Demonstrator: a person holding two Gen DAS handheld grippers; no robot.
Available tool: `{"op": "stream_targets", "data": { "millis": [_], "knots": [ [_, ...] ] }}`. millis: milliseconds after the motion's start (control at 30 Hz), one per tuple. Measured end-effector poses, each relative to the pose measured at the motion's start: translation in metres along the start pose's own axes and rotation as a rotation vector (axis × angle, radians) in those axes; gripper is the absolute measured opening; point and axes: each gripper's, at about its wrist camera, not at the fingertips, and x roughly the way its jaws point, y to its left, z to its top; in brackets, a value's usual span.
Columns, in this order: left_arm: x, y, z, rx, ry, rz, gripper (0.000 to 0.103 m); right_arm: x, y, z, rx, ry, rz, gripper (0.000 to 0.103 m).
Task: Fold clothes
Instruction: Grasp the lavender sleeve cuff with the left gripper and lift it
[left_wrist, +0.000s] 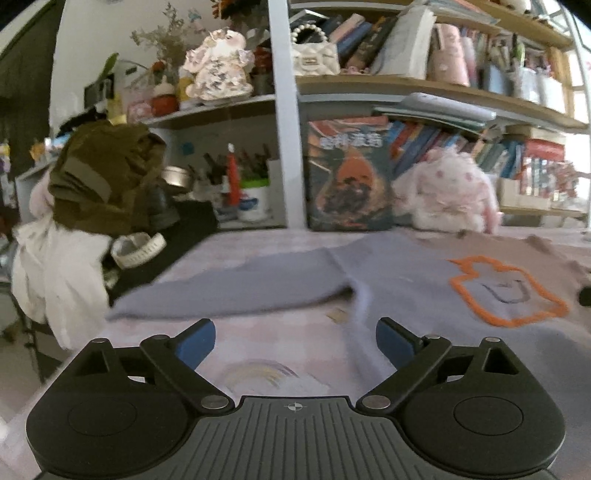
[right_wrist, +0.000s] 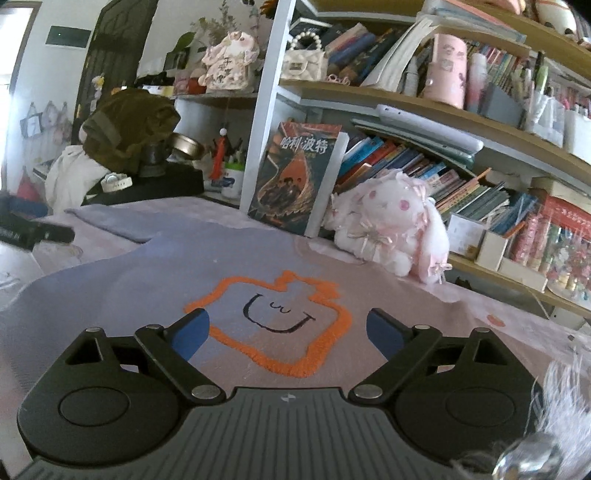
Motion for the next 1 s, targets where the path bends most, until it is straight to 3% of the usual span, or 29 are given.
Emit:
{"op": "stream_targets", "data": {
  "millis": [100, 333, 667, 833, 933, 1000],
  "knots": [
    [0.015, 0.013, 0.011, 0.0, -0.012, 0.049, 0.101, 0.011, -0.003, -0.001, -0.003, 0.015, 0.016, 0.093],
    [0.07, 0.067, 0.019, -0.209, 0.063, 0.19, 0.101, 0.016, -0.006, -0.001, 0.024, 0.036, 0.047, 0.098],
    [0.113, 0.129, 0.007, -0.448, 0.217, 0.261, 0.099, 0.023, -0.015, -0.002, 0.077, 0.076, 0.088, 0.098],
    [0.126, 0.141, 0.01, -0.485, 0.2, 0.286, 0.093, 0.024, -0.017, -0.002, 0.087, 0.08, 0.105, 0.098],
    [0.134, 0.149, 0.012, -0.507, 0.189, 0.301, 0.079, 0.025, -0.017, -0.002, 0.087, 0.086, 0.108, 0.098],
    [0.137, 0.154, 0.012, -0.538, 0.174, 0.307, 0.06, 0.025, -0.017, -0.002, 0.087, 0.091, 0.109, 0.098]
  ]
}}
